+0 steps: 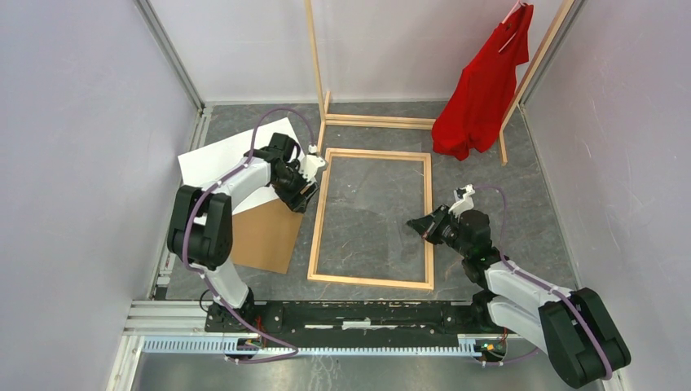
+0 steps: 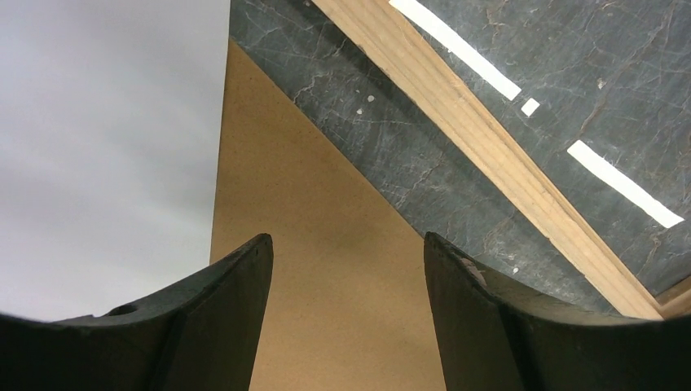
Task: Put the photo into the frame
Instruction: Place the photo frame item in the photo frame.
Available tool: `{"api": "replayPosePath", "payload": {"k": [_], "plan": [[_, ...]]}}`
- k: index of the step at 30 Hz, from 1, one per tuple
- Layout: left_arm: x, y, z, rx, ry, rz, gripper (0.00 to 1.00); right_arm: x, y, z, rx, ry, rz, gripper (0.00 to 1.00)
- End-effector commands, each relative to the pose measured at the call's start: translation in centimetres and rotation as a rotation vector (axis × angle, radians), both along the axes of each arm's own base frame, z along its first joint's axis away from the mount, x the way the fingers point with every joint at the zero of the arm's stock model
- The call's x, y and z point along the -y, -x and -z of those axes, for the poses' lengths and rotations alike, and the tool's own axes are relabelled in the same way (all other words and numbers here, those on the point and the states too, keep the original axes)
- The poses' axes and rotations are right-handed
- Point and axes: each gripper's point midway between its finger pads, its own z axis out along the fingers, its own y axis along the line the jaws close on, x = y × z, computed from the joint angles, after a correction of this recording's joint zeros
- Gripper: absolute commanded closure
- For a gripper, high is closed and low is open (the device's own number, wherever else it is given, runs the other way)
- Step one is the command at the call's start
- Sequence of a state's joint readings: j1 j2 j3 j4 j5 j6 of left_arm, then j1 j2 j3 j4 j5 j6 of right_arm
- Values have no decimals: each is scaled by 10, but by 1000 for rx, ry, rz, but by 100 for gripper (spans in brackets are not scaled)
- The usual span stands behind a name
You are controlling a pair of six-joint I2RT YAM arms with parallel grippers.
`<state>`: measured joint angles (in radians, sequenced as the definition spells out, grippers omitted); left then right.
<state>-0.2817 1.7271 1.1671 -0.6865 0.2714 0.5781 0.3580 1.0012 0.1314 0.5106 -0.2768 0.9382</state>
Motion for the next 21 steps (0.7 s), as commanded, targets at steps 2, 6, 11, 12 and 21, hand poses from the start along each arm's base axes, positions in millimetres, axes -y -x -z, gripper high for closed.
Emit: {"api": "replayPosePath", "payload": {"k": [2, 6, 11, 12, 21], "plan": [[10, -6, -7, 3, 33, -23, 26, 1, -7, -11, 53, -11, 5, 100], [9, -7, -6, 2, 32, -23, 26, 2, -8, -6, 34, -5, 8, 100], [11, -7, -6, 1, 36, -20, 26, 4, -9, -3, 21, -1, 12, 100], [11, -7, -6, 1, 37, -20, 26, 4, -9, -4, 23, -2, 12, 100], [12, -7, -4, -5, 36, -16, 27, 9, -14, -2, 14, 2, 26, 100]]}}
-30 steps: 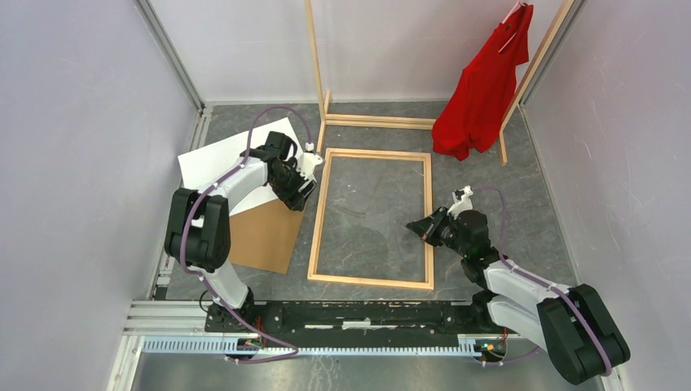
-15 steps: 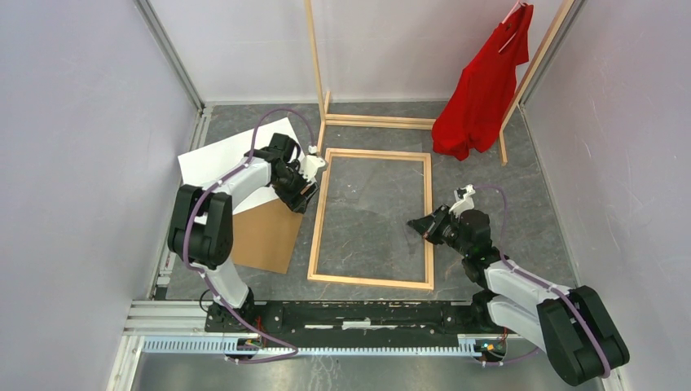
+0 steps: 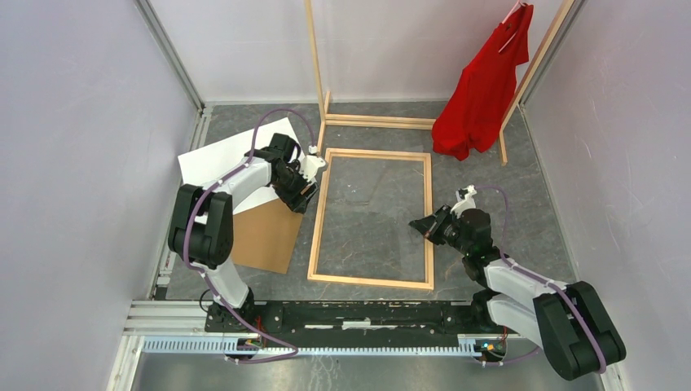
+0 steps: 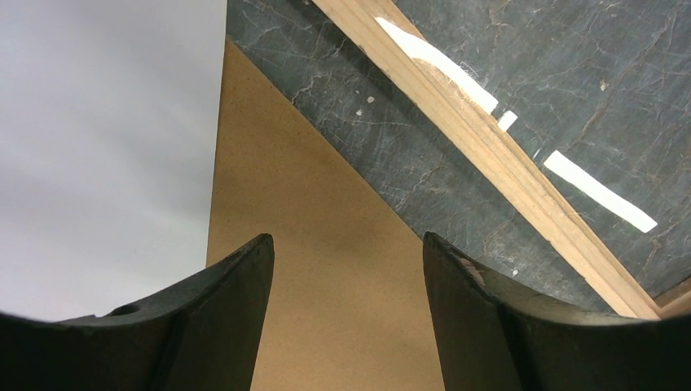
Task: Put the photo into the frame
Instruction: Place the photo frame item in the photo frame.
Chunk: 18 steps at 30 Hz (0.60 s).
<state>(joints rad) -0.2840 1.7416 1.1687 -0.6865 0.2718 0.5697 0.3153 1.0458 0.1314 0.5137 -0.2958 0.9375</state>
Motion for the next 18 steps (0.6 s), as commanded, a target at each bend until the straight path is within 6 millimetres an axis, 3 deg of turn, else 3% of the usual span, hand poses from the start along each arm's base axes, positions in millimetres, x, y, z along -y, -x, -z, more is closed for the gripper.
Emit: {"api": "replayPosePath", "payload": {"k": [1, 18], "plan": [[11, -8, -8, 11, 38, -11, 26, 1, -10, -11, 52, -4, 4, 100], [18, -10, -10, 16, 44, 0, 27, 9, -14, -7, 32, 3, 28, 100]]}}
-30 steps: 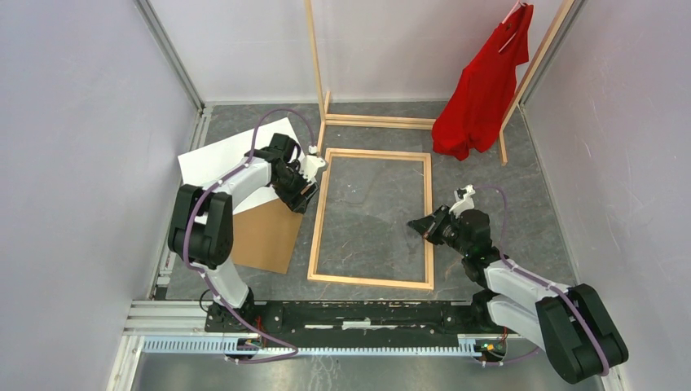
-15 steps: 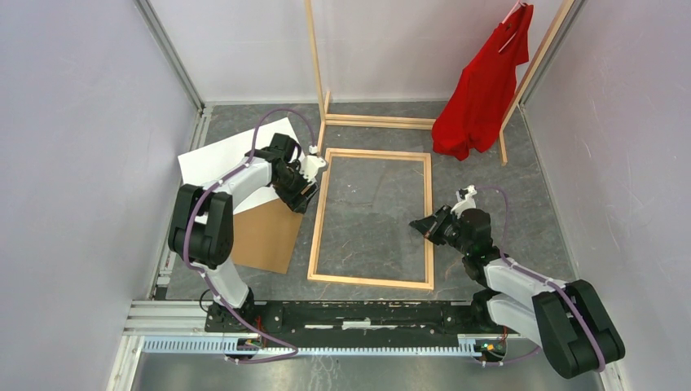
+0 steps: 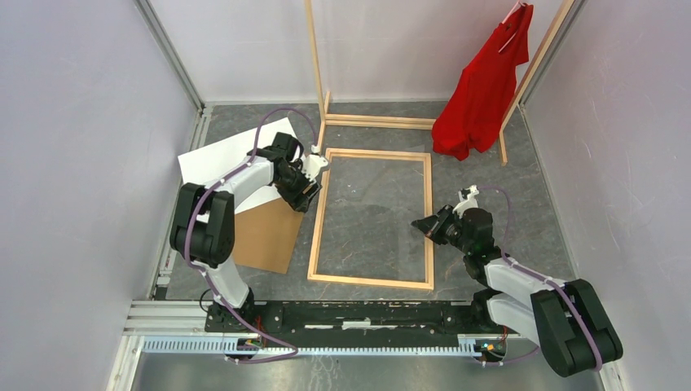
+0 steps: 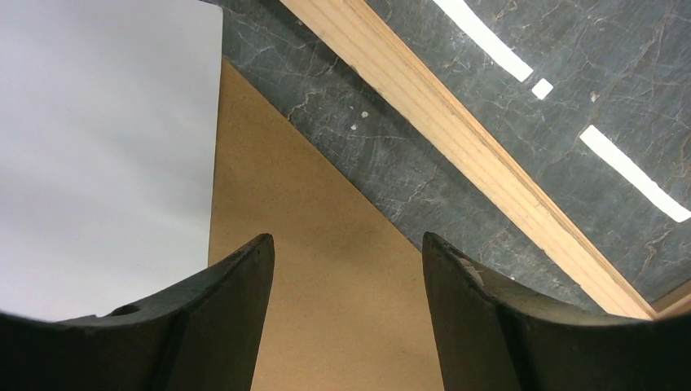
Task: Put the photo into the frame
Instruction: Place the photo frame item in the photo frame.
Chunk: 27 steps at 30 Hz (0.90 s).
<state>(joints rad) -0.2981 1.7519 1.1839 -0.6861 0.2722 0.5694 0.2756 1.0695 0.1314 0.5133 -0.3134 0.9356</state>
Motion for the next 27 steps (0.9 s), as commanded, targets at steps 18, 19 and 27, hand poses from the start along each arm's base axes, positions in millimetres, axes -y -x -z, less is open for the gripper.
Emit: {"api": "replayPosePath", "payload": {"k": [18, 19, 27], "plan": [[22, 11, 20, -53, 32, 27, 31, -9, -5, -34, 114, -163, -4, 100], [22, 11, 22, -55, 32, 29, 32, -10, -5, -37, 127, -168, -6, 100], [23, 12, 25, -62, 37, 33, 35, -14, -2, -58, 212, -211, -40, 100]]}}
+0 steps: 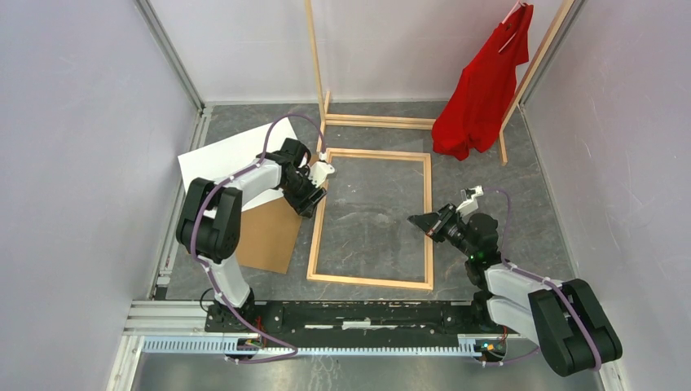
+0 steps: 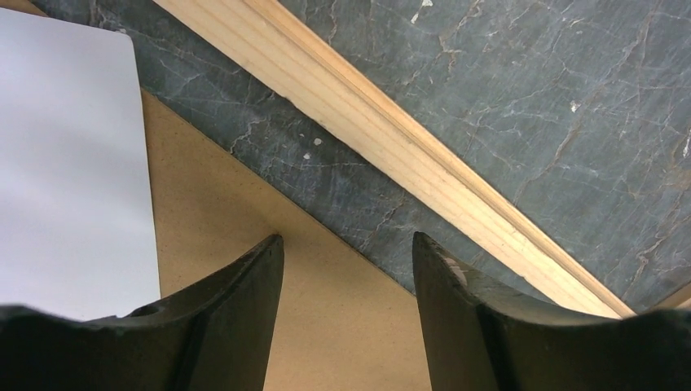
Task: Put the photo into the frame
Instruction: Place the photo frame item in the photo frame.
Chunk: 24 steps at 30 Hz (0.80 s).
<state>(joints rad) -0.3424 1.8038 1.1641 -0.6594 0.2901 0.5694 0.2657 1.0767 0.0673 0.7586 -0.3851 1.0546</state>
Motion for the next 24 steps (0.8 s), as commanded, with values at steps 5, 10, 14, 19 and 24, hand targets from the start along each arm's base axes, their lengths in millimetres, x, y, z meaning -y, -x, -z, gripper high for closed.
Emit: {"api": "replayPosePath", "payload": {"k": [5, 10, 14, 19, 24], "plan": [[7, 2, 4, -17, 35, -16, 38, -6, 1, -36, 146, -89, -30, 100], [9, 2, 3, -18, 42, -15, 40, -4, 2, -33, 129, -106, -10, 100], [8, 4, 3, -20, 42, -9, 40, -1, 0, -34, 131, -124, 20, 100], [8, 5, 4, -24, 43, -3, 41, -2, -1, -38, 144, -130, 18, 100], [9, 5, 4, -25, 45, 2, 42, -4, -1, -36, 131, -137, 18, 100]]}}
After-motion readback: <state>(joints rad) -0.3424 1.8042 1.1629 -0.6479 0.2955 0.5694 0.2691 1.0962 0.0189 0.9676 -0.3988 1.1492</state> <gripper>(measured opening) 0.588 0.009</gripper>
